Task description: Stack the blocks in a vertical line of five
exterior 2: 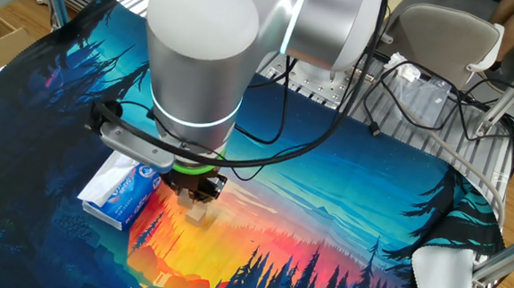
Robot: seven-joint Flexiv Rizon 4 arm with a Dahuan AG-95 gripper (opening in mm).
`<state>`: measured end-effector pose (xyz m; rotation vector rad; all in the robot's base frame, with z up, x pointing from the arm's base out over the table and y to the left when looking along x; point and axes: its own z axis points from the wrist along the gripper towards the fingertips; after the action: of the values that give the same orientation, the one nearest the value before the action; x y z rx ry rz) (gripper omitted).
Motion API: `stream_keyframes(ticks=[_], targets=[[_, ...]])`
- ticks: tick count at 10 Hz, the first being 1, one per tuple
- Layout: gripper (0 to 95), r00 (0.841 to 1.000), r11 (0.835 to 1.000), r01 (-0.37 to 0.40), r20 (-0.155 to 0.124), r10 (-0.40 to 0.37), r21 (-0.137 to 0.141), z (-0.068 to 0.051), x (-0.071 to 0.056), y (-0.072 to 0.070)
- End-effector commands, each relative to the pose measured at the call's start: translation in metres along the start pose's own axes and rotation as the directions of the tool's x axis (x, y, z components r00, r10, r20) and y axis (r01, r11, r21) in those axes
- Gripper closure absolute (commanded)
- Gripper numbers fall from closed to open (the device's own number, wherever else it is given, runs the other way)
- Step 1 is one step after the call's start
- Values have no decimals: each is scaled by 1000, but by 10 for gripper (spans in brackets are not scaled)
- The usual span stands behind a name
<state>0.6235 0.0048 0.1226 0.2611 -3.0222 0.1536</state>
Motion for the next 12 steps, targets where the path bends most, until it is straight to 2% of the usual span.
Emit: stream_keyframes(ticks=[1, 6, 12], targets=[[950, 1000, 1000, 0, 2, 0, 3, -1, 3, 2], [950, 1000, 1000, -2, 10, 2, 7, 3, 18, 8], [950, 1000, 1000, -3, 6, 3, 6, 3, 27, 9]])
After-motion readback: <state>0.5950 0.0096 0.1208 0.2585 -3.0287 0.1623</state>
